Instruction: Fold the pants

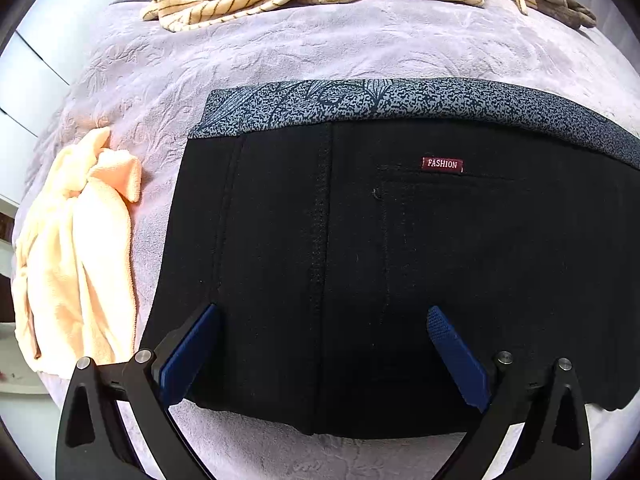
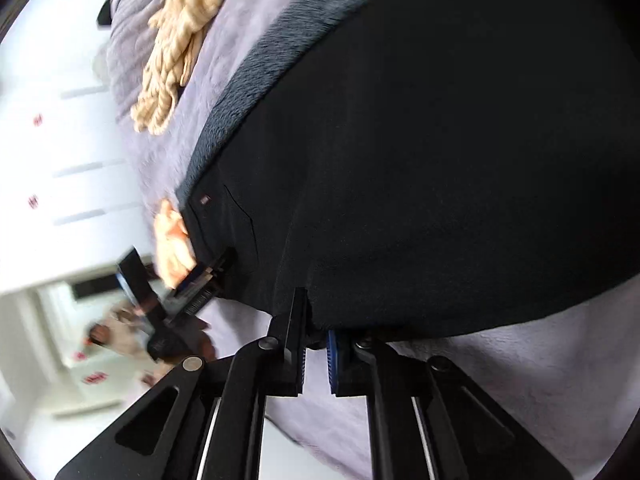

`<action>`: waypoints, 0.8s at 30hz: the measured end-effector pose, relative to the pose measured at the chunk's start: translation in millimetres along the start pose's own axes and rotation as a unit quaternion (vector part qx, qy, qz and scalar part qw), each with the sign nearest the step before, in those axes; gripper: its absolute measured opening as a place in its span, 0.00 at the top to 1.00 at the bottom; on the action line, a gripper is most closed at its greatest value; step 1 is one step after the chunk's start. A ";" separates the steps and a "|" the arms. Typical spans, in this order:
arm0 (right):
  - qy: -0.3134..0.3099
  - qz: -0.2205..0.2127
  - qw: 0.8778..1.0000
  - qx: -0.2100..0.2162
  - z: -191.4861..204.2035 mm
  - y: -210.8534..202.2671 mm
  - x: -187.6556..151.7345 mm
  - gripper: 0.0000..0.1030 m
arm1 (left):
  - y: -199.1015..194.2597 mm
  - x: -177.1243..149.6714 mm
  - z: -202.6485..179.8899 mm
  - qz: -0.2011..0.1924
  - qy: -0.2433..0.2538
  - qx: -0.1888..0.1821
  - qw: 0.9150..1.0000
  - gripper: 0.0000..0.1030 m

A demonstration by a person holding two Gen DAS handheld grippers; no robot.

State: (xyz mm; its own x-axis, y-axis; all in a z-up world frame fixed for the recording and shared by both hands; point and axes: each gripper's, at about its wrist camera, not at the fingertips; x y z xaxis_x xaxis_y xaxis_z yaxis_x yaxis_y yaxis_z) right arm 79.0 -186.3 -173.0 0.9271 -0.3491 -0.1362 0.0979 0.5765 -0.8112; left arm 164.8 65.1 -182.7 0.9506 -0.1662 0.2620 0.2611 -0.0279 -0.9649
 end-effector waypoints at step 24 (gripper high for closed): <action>-0.180 0.001 0.977 -0.116 61.2 -35.8 7.1 0.47 | -1.7 -9.6 27.9 -0.023 -0.021 -0.006 1.000 0.00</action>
State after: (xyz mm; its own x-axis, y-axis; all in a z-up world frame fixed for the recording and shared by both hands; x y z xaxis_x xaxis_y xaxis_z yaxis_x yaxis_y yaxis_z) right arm 104.2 -164.3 -110.1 0.9984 -0.0417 0.0381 0.0511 0.3791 -0.9239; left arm 159.9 94.2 -183.1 0.9441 -0.1239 0.3054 0.3018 -0.0471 -0.9522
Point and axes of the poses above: each gripper's, at about its wrist camera, not at the fingertips, and y roughly the way its jaws point, z to its left, x to its top, and after that the axes turned 9 degrees about -x, right-handed
